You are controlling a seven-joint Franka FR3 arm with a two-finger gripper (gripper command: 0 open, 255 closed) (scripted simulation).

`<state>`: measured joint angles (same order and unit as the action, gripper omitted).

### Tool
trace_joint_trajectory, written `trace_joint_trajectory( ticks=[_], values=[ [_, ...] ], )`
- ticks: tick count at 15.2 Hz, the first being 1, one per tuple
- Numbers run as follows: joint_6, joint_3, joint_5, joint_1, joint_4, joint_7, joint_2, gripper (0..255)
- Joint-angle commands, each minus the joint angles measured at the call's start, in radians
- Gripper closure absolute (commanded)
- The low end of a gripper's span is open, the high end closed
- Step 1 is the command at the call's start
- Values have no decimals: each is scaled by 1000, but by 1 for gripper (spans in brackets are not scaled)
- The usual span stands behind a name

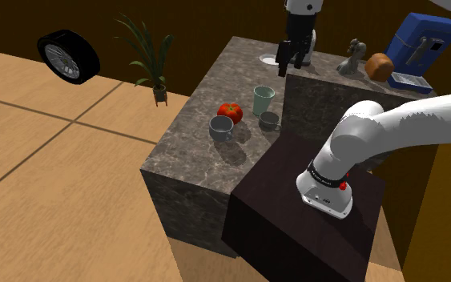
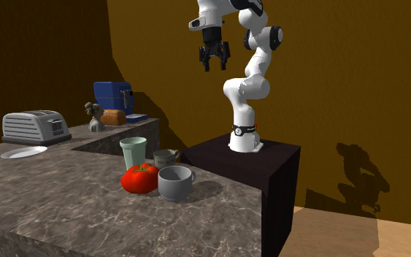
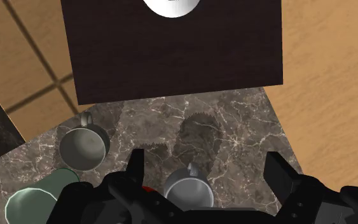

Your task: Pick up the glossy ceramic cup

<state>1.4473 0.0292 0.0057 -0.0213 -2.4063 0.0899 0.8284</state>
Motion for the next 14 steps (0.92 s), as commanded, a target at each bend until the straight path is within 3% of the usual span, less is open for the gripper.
trace_joint_trajectory(
  ticks=[1,14],
  values=[
    [0,0,0,0,0,0,0,0],
    [496,15,-20,-14,-163,2,-317,0]
  ],
)
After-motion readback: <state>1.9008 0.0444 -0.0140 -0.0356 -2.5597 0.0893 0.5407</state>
